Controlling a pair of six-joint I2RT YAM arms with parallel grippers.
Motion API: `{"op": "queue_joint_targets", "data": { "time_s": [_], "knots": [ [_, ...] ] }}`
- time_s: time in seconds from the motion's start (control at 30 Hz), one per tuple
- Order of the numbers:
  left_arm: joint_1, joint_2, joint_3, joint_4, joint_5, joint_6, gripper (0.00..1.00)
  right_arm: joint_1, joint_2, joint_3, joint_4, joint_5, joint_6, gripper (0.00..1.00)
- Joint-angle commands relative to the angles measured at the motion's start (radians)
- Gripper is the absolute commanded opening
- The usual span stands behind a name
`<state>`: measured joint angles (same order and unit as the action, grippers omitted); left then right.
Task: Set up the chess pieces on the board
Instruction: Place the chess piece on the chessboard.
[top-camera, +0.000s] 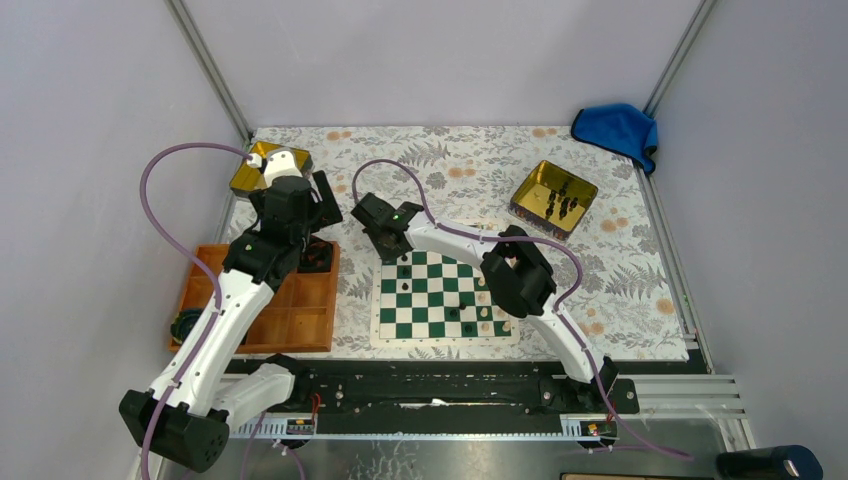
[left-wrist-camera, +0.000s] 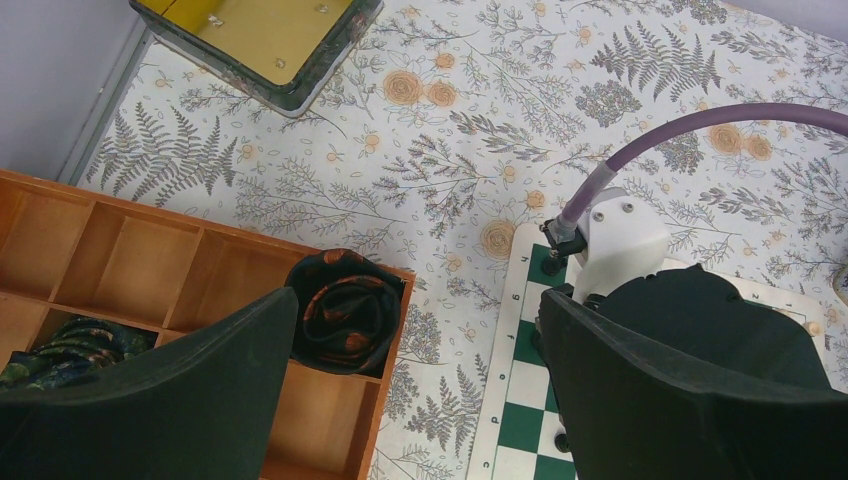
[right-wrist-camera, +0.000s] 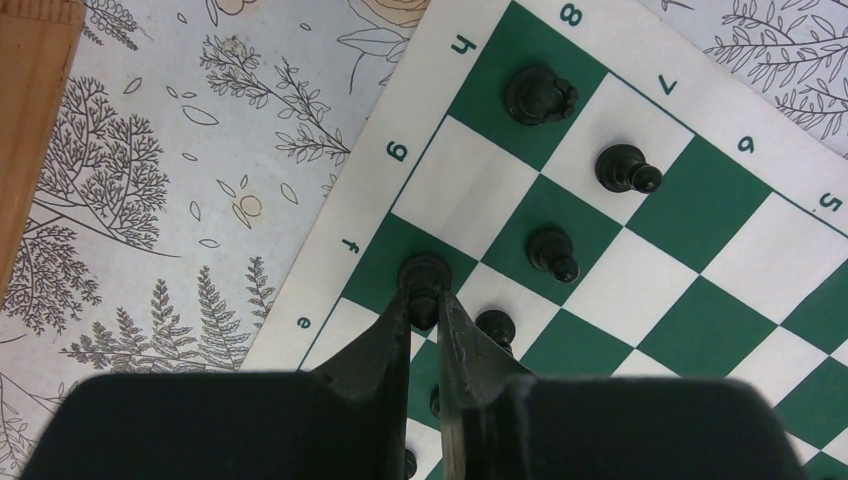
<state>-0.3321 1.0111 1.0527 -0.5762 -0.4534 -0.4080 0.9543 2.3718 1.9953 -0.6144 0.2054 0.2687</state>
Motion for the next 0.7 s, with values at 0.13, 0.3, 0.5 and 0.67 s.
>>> {"op": "queue_joint_targets", "data": {
  "time_s": [0.13, 0.3, 0.5, 0.67],
  "knots": [
    [0.002, -0.003, 0.024, 0.028, -0.013, 0.011, 0.99, -0.002, 0.002, 0.03, -0.002, -0.048, -0.009, 0.0],
    [0.002, 0.0, 0.029, 0.03, -0.012, 0.012, 0.99, -0.002, 0.006, 0.032, -0.007, -0.056, -0.011, 0.0],
    [0.002, 0.003, 0.031, 0.03, -0.011, 0.011, 0.99, -0.001, 0.003, 0.032, -0.008, -0.058, -0.014, 0.0],
    [0.002, 0.007, 0.035, 0.029, -0.01, 0.011, 0.99, 0.0, 0.0, 0.035, -0.007, -0.056, -0.017, 0.0]
  ]
}}
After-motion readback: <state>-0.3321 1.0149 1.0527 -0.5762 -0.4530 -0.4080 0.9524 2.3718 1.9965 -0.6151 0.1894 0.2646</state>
